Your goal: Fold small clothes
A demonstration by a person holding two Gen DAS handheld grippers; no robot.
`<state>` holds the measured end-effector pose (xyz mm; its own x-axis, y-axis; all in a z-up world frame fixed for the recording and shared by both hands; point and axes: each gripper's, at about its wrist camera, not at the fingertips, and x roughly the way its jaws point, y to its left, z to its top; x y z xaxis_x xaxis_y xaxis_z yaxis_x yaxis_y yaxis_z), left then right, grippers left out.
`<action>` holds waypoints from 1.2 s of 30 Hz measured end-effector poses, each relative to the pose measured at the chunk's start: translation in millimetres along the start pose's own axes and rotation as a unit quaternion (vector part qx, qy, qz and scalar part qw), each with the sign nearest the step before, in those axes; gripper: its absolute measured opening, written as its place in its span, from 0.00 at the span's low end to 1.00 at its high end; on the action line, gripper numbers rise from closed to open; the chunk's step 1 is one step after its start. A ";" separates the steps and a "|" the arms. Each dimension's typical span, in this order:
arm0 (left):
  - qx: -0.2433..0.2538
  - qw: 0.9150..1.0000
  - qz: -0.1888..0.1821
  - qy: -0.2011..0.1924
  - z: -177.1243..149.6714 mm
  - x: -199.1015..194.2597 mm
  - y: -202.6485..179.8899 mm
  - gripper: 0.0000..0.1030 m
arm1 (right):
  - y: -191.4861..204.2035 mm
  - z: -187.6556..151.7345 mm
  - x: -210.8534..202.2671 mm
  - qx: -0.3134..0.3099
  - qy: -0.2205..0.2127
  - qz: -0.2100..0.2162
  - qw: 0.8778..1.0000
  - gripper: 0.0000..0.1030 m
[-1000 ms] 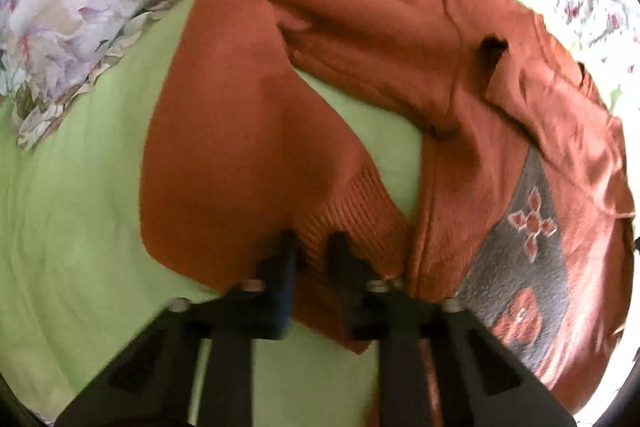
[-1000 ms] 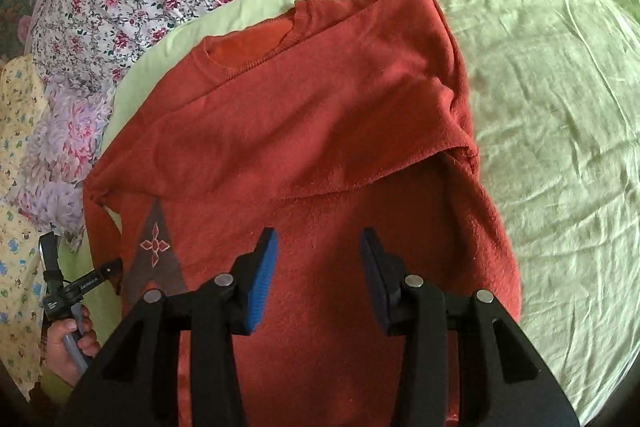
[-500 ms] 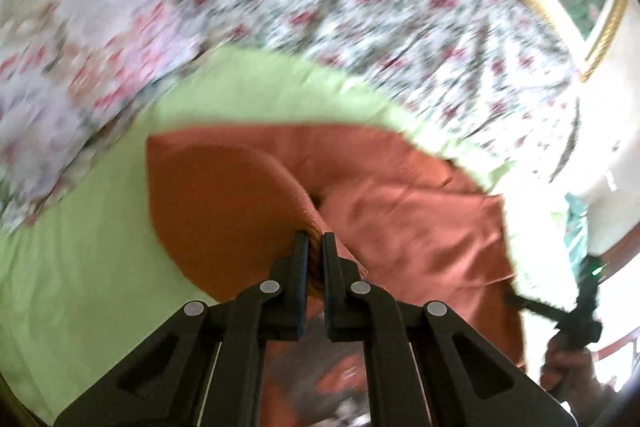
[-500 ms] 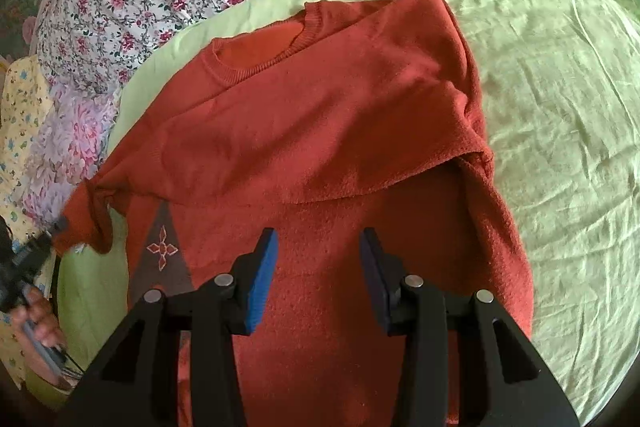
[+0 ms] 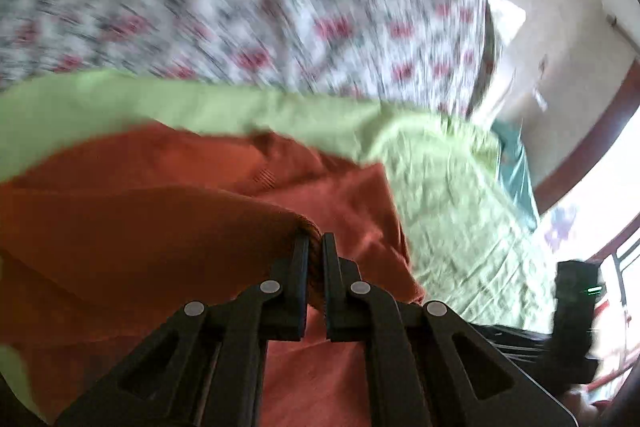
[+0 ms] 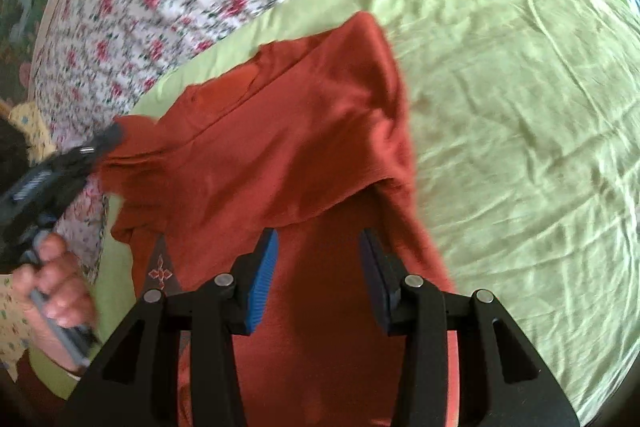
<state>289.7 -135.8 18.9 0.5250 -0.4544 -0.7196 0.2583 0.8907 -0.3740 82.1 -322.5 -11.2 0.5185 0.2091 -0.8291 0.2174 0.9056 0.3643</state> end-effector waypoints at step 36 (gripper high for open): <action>-0.113 0.933 0.341 0.036 -100.2 -73.1 217.8 0.48 | 49.4 74.7 63.6 -0.023 -0.023 0.095 0.995 0.08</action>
<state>226.3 90.5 -68.6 0.4476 0.2097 -0.8693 -0.2966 0.9519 0.0770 187.6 -292.0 -14.2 0.5845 0.3609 -0.7267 0.0748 0.8679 0.4912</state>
